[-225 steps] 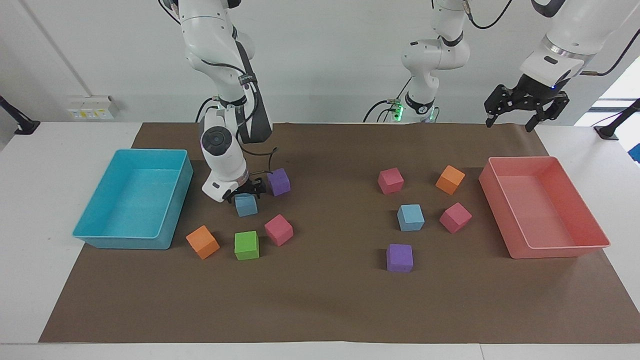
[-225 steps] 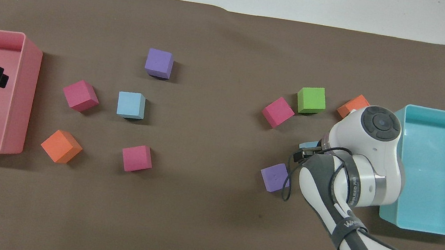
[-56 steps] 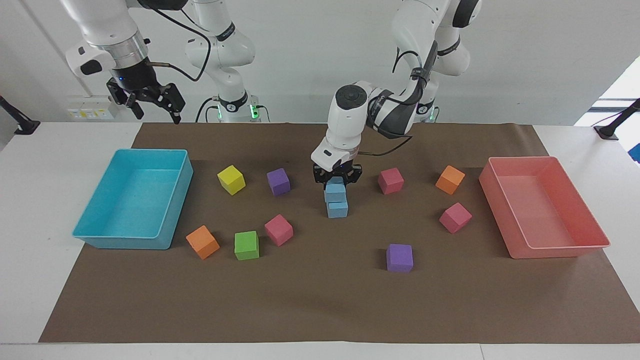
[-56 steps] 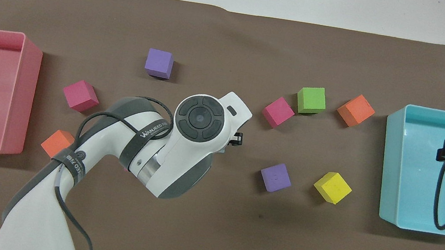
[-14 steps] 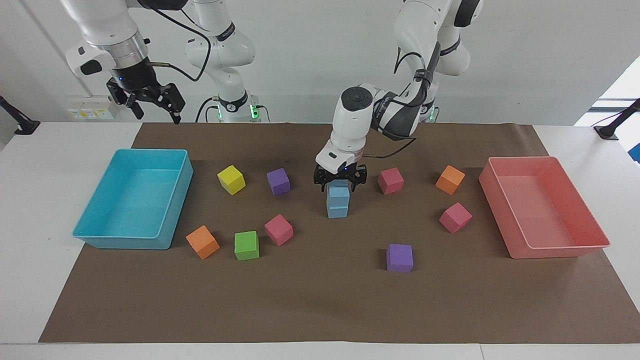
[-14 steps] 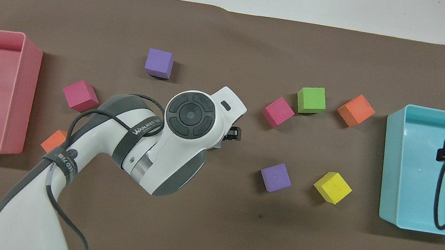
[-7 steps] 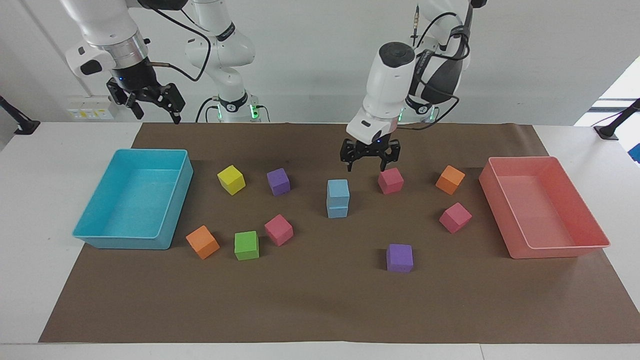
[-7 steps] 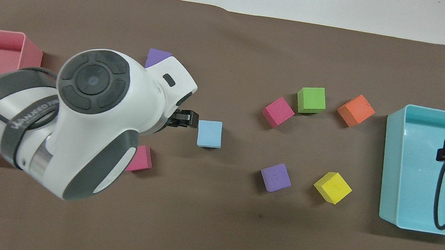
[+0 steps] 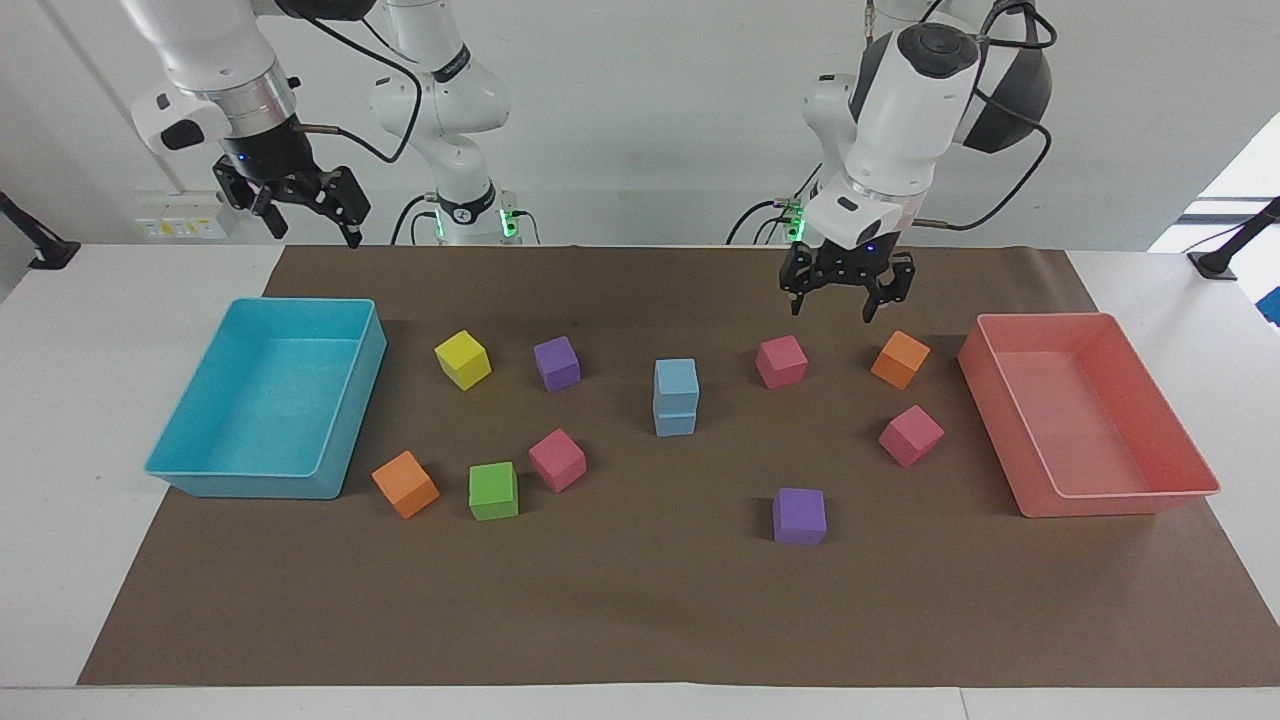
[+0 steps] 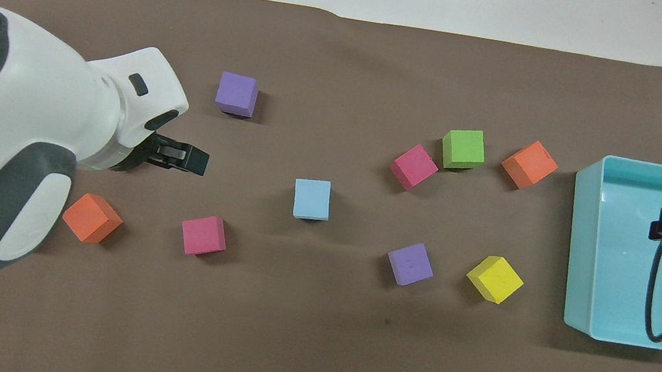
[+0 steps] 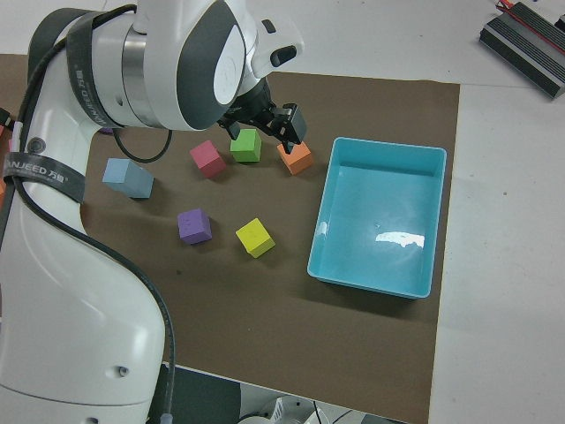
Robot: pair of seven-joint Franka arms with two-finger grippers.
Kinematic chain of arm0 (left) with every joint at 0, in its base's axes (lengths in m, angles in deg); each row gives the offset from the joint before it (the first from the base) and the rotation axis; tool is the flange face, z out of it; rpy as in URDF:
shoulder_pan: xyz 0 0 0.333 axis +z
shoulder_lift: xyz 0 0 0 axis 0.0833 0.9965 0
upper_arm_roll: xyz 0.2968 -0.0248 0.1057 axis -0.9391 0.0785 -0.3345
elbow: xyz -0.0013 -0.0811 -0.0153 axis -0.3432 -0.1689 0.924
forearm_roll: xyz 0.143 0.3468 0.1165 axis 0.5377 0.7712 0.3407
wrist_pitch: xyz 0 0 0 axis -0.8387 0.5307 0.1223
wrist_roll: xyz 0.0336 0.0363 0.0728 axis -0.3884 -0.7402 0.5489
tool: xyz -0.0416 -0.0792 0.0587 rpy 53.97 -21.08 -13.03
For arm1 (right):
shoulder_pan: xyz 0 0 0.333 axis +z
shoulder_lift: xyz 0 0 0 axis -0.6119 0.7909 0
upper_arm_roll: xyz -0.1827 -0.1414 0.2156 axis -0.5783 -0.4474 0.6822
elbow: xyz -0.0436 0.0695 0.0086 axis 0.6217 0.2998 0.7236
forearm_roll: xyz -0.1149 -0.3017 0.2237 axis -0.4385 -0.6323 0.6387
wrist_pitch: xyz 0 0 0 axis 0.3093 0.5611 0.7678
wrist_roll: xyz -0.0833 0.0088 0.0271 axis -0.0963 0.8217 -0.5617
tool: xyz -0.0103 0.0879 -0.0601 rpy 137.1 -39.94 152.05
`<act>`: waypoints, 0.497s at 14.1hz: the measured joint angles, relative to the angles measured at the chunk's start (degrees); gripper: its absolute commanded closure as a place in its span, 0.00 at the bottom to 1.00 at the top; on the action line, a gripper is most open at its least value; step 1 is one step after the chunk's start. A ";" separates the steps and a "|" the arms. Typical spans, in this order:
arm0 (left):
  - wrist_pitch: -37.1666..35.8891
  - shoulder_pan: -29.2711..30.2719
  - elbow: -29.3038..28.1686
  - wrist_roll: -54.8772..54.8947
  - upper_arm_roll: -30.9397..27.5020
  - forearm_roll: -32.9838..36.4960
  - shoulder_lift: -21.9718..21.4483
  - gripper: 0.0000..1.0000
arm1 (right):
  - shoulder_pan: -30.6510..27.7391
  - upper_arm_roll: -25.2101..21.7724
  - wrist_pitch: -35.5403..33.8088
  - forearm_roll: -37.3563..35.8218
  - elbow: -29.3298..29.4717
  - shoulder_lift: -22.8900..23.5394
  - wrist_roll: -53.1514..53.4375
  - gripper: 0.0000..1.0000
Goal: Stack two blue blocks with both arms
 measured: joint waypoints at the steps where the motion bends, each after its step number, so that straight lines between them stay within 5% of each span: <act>1: -1.62 1.36 0.21 2.23 -0.05 0.00 -0.96 0.00 | 0.00 0.00 0.00 0.00 0.00 0.00 0.00 0.00; 7: -9.71 10.59 5.57 14.04 -0.37 -0.02 -4.32 0.00 | 0.00 0.00 0.00 0.00 0.00 0.00 0.00 0.00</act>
